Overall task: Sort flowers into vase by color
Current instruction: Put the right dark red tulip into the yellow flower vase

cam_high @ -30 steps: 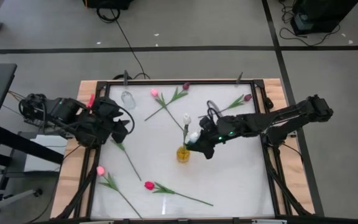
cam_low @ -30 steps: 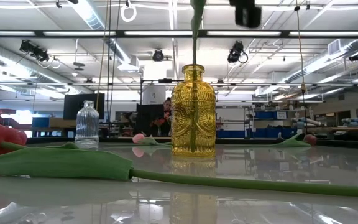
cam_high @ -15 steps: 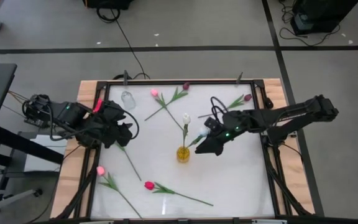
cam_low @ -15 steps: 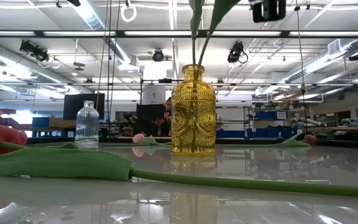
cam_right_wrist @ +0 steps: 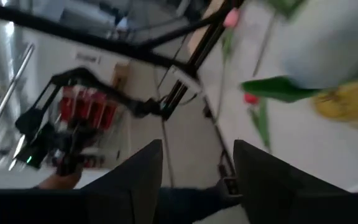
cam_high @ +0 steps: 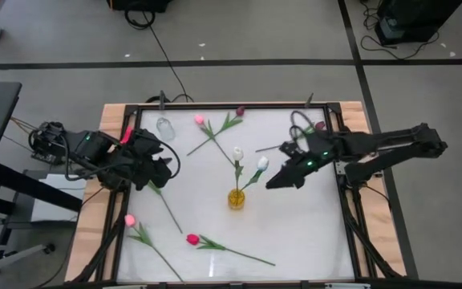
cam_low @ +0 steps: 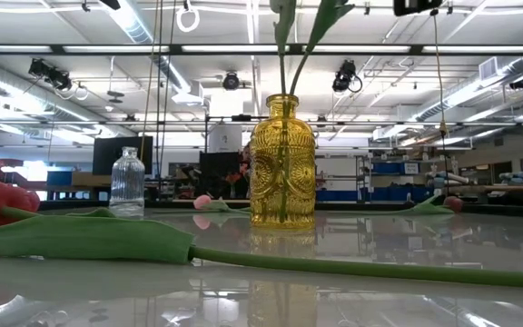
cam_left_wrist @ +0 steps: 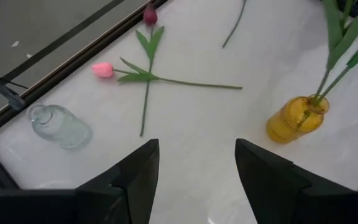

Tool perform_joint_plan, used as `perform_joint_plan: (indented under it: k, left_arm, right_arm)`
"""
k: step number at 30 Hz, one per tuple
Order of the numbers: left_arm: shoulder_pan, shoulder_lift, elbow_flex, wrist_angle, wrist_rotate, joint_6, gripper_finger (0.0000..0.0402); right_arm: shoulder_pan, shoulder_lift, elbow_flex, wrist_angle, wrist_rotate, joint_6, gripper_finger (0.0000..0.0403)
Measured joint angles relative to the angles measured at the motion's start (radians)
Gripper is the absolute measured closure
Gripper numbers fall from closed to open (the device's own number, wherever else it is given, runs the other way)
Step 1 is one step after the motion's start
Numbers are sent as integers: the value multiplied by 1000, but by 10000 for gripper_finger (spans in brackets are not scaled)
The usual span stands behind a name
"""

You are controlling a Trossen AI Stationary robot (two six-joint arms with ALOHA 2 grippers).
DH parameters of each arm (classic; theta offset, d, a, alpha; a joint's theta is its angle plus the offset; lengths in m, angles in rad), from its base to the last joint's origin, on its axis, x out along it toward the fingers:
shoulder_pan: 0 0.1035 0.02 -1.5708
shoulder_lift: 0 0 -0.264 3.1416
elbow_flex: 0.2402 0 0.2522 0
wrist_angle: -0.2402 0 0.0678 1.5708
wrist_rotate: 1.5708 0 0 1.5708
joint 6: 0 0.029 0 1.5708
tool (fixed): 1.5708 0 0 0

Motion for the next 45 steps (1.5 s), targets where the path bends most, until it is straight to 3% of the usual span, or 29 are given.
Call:
perform_joint_plan:
  k: [4,12,15,19,23,26,29,33,37,45]
  left_arm:
    - [0,0,0,58,1,39,185]
    - [45,2,0,207,-54,217,185]
    - [73,2,0,260,-62,258,185]
    - [106,18,1,376,-65,302,185]
    - [155,67,-1,411,-28,254,185]
    - [199,101,0,373,62,199,185]
    - [224,149,0,309,167,184,185]
    - [246,204,0,266,318,286,198]
    - [306,252,0,262,372,427,216]
    - [520,310,0,292,501,710,226]
  right_arm:
    - [-3,-75,0,-136,145,7,200]
    - [-14,-161,0,-345,715,24,223]
    - [-25,-163,0,-334,775,-38,226]
    - [-69,-137,0,-373,803,-210,227]
    - [-169,-82,0,-533,747,-11,231]
    - [-237,-19,-20,-654,690,101,233]
    - [-302,29,-60,-653,660,130,233]
    - [-385,93,-111,-593,608,150,233]
    - [-472,167,-149,-587,526,216,233]
    - [-604,283,-182,-585,385,193,233]
